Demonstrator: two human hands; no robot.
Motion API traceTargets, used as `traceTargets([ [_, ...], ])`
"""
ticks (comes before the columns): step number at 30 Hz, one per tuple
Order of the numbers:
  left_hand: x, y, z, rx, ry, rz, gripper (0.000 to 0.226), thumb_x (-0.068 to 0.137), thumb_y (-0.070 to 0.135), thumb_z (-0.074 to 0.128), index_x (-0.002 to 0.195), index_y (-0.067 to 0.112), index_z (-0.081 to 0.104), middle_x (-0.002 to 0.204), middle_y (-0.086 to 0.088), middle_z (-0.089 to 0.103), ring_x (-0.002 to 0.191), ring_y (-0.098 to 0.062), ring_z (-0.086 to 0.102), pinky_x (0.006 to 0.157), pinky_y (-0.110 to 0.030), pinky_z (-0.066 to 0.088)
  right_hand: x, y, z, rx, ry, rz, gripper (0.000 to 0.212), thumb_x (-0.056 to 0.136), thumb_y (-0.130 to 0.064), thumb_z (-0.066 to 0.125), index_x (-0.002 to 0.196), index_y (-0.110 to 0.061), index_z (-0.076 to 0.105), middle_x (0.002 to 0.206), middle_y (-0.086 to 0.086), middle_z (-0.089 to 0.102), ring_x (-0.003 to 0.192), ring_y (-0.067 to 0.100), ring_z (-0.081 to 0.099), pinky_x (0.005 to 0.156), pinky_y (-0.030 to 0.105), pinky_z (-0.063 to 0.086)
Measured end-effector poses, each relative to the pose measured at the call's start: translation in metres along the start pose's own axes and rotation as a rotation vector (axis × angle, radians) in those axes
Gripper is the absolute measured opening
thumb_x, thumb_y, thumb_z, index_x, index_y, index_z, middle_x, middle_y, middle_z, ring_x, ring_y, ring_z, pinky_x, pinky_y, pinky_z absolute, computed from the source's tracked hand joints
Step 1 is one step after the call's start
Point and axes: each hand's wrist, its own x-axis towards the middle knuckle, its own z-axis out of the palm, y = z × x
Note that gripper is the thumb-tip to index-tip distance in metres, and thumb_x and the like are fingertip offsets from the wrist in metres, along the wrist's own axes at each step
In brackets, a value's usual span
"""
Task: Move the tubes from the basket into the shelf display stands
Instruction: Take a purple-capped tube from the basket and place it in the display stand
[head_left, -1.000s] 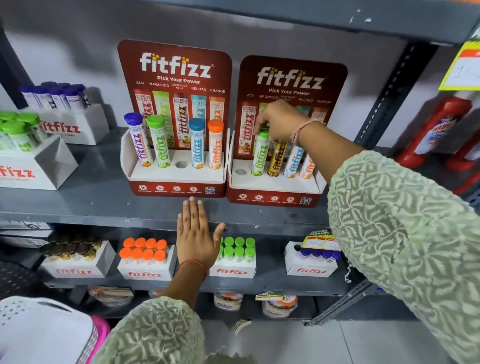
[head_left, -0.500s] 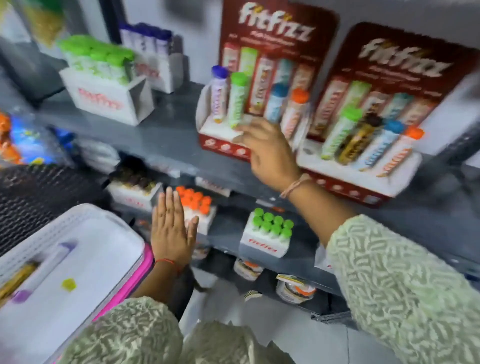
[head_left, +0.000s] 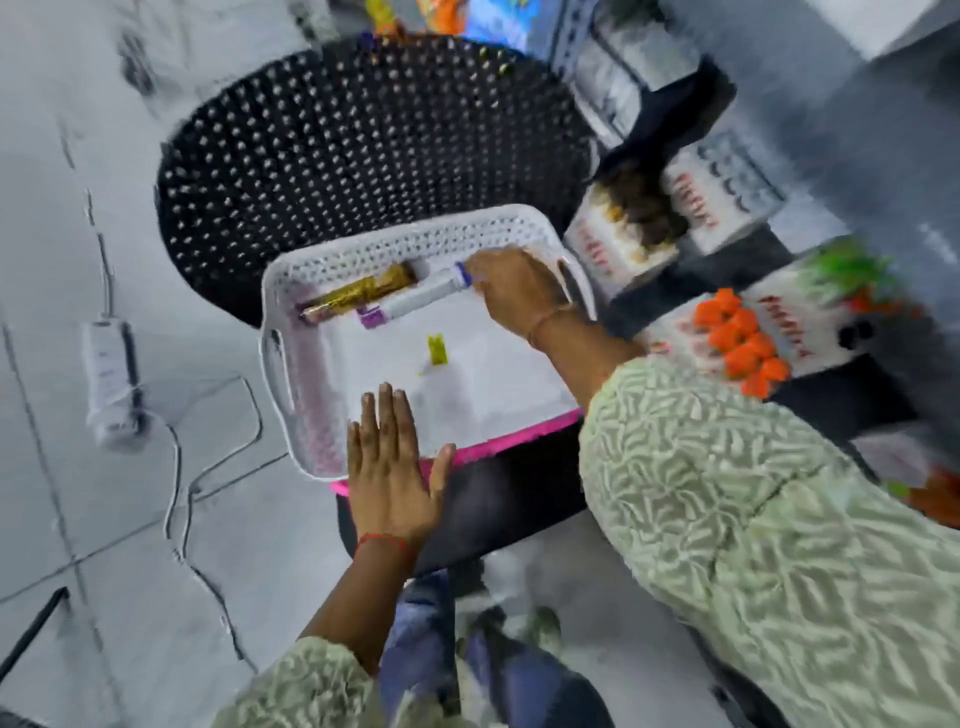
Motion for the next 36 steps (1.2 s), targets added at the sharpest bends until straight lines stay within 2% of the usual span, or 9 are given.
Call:
traceTargets([
  [5, 0.001, -0.005, 0.01, 0.008, 0.057, -0.036, 0.072, 0.09, 0.052, 0.022, 0.139, -0.001, 0.024, 0.146, -0.018, 0.022, 0.136, -0.029, 0.01, 0.111, -0.039, 0.003, 0.056, -0.001, 0.071, -0.031, -0.225, 0.189, 0.052, 0.093, -0.013, 0.044, 0.141, -0.008, 0.025, 0.15, 0.018, 0.027, 0.136, 0.036, 0.026, 0.114, 0.047, 0.026],
  [8, -0.001, -0.012, 0.015, 0.033, 0.036, -0.049, 0.071, 0.09, 0.052, 0.023, 0.139, 0.0, 0.024, 0.147, -0.018, 0.023, 0.137, -0.028, 0.01, 0.111, -0.039, 0.003, 0.041, 0.001, 0.093, 0.001, -0.132, 0.166, 0.043, 0.088, -0.003, 0.048, 0.13, -0.003, 0.04, 0.138, 0.021, 0.041, 0.126, 0.037, 0.037, 0.107, 0.039, 0.029],
  [11, -0.003, -0.018, 0.016, 0.032, -0.029, -0.074, 0.074, 0.091, 0.055, 0.016, 0.139, 0.0, 0.024, 0.147, -0.016, 0.021, 0.138, -0.024, 0.004, 0.112, -0.038, 0.002, 0.005, -0.001, 0.083, 0.264, -0.07, 0.225, 0.037, 0.08, 0.004, 0.059, 0.117, 0.004, 0.055, 0.123, 0.028, 0.055, 0.118, 0.036, 0.048, 0.1, 0.035, 0.033],
  [19, 0.021, 0.024, -0.007, -0.162, -0.114, -0.159, 0.092, 0.084, 0.068, 0.002, 0.138, -0.005, 0.02, 0.145, -0.028, 0.024, 0.135, -0.038, 0.014, 0.109, -0.054, 0.014, -0.123, 0.004, -0.073, 0.368, 0.154, 0.278, 0.035, 0.072, -0.015, 0.071, 0.104, -0.001, 0.067, 0.102, 0.023, 0.064, 0.098, 0.032, 0.06, 0.085, 0.031, 0.043],
  [25, 0.062, 0.207, -0.04, -0.356, -0.041, 0.359, 0.086, 0.089, 0.06, 0.007, 0.134, -0.009, 0.027, 0.14, -0.032, 0.032, 0.13, -0.044, 0.025, 0.106, -0.05, 0.016, -0.254, 0.021, -0.227, 0.161, 0.434, 0.461, 0.025, 0.073, -0.025, 0.074, 0.083, -0.001, 0.071, 0.073, 0.018, 0.065, 0.069, 0.023, 0.056, 0.06, 0.024, 0.035],
  [28, 0.049, 0.289, -0.056, -0.409, -0.026, 0.628, 0.082, 0.091, 0.057, 0.01, 0.134, -0.01, 0.027, 0.14, -0.031, 0.033, 0.131, -0.042, 0.025, 0.106, -0.046, 0.013, -0.319, 0.029, -0.286, 0.064, 0.542, 0.596, 0.032, 0.074, -0.026, 0.073, 0.072, 0.005, 0.067, 0.066, 0.027, 0.063, 0.063, 0.025, 0.051, 0.059, 0.035, 0.034],
  [30, 0.034, 0.33, -0.06, -0.418, -0.052, 0.798, 0.08, 0.091, 0.057, 0.012, 0.134, -0.008, 0.029, 0.14, -0.028, 0.034, 0.131, -0.039, 0.025, 0.107, -0.043, 0.011, -0.353, 0.035, -0.319, -0.014, 0.549, 0.663, 0.036, 0.075, -0.031, 0.072, 0.073, 0.005, 0.067, 0.07, 0.03, 0.065, 0.062, 0.023, 0.05, 0.059, 0.037, 0.031],
  [33, 0.008, 0.372, -0.055, -0.367, -0.114, 1.05, 0.08, 0.091, 0.057, 0.01, 0.133, -0.007, 0.033, 0.139, -0.027, 0.036, 0.13, -0.04, 0.029, 0.106, -0.039, 0.01, -0.397, 0.041, -0.363, -0.176, 0.569, 0.751, 0.037, 0.075, -0.038, 0.071, 0.081, -0.002, 0.073, 0.073, 0.022, 0.07, 0.065, 0.018, 0.054, 0.054, 0.026, 0.034],
  [36, -0.008, 0.383, -0.039, -0.277, -0.163, 1.154, 0.084, 0.092, 0.058, 0.007, 0.128, -0.01, 0.04, 0.133, -0.029, 0.044, 0.123, -0.046, 0.038, 0.103, -0.038, 0.012, -0.424, 0.047, -0.396, -0.305, 0.587, 0.788, 0.04, 0.074, -0.041, 0.07, 0.079, -0.002, 0.073, 0.07, 0.021, 0.07, 0.065, 0.02, 0.058, 0.048, 0.02, 0.031],
])
